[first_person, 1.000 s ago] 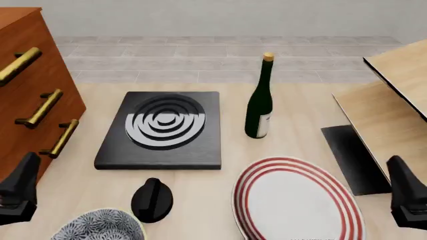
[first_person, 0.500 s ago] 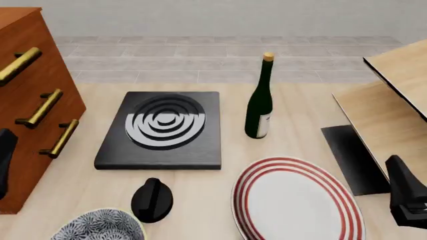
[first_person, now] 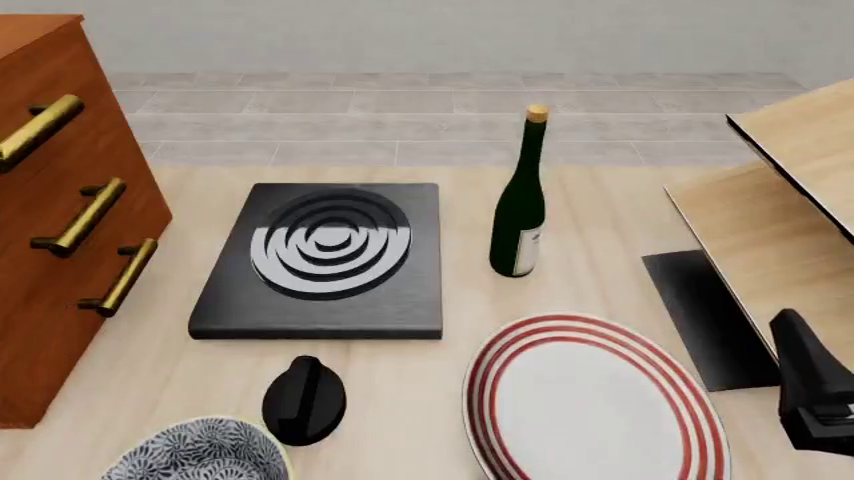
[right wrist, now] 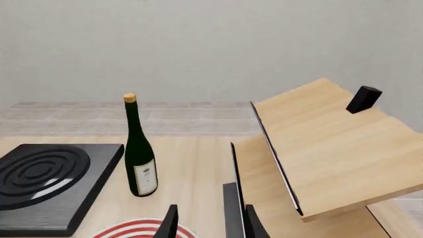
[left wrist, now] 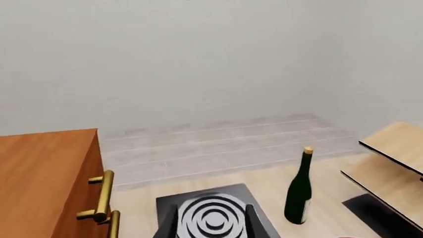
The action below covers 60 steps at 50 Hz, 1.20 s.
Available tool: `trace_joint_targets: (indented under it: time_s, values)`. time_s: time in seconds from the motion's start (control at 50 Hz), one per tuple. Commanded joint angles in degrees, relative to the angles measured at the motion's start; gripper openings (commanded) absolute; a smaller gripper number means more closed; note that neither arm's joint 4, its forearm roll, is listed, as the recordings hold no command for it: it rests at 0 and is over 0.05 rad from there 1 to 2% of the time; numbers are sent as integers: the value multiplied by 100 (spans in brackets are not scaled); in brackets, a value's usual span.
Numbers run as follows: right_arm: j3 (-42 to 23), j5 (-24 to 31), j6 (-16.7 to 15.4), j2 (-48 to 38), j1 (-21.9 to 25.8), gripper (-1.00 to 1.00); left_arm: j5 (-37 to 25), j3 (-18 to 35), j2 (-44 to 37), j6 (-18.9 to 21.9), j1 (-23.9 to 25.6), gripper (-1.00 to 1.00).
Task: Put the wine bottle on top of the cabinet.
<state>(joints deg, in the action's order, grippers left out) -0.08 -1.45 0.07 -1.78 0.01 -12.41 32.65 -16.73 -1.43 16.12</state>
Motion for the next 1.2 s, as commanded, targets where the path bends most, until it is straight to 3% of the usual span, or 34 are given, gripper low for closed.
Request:
trace_joint_targets:
  time_s: [0.02, 0.34, 0.52, 0.7, 0.8, 0.92, 1.2]
  values:
    - [-4, 65, -50, 122, 5, 100, -11, 467, -436, -19, 362, 100]
    - [2, -24, 25, -48, -2, 100, 272, 828, -1366, 69, 1053, 100]
    - [0, 43, -6, 54, 2, 100, 375, 840, -1618, 5, 1084, 100]
    - [0, -10, 30, -44, 0, 100, 420, 1336, -2067, 112, 1397, 100]
    - [-4, 82, -36, 122, 6, 100, 429, 1650, -2272, -85, 1515, 100]
    - [-2, 73, -35, 114, 7, 100, 620, 1779, -2618, 251, 1715, 100]
    - [-4, 47, -6, 51, 5, 100, 826, 1908, -3190, -42, 1954, 100]
